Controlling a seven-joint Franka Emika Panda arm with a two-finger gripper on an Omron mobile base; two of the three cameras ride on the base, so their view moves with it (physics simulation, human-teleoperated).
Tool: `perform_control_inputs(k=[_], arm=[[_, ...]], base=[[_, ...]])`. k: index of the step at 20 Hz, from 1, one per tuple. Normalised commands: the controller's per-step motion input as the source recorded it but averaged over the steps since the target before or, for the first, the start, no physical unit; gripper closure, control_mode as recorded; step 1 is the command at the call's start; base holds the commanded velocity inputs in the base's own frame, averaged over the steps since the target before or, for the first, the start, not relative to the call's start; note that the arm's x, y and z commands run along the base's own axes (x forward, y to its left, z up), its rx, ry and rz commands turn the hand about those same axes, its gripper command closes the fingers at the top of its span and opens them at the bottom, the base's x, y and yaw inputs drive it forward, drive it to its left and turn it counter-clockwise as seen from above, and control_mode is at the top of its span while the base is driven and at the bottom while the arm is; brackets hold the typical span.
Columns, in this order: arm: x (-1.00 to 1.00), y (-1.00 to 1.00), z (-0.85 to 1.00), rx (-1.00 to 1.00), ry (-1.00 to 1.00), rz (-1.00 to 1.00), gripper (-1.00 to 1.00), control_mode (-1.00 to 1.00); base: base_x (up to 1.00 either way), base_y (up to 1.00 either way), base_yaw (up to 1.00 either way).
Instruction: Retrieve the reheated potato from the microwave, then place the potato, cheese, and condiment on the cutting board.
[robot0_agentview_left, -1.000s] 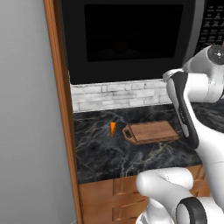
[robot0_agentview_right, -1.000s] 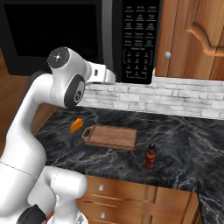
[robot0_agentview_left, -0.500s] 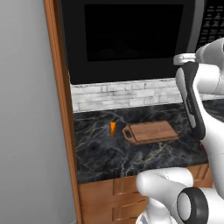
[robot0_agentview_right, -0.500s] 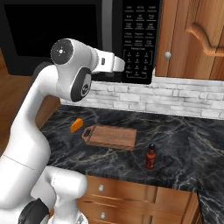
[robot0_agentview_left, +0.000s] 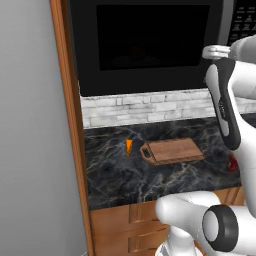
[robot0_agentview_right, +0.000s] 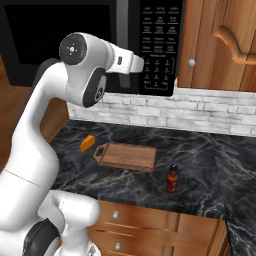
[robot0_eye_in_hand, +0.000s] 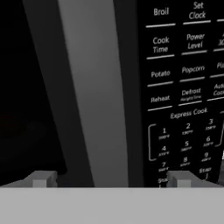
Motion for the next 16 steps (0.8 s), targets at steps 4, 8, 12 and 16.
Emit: perform_control_inputs(k=[4,8,12,16], arm=[[0.13,0.00,0.11,0.10,-0.06,0.00,-1.00,-1.00],[0.40,0.00,0.01,0.10,-0.06,0.02,-1.00,-1.00],[0.61,0.00,0.00,0.03,-0.09,0.02,-1.00,-1.00],[0.56,0.00,0.00,0.00,-0.10,0.00,-1.00,-1.00]], base=[[0.00,0.00,0.00],[0.00,0.00,0.00],[0.00,0.00,0.00],[0.00,0.00,0.00]])
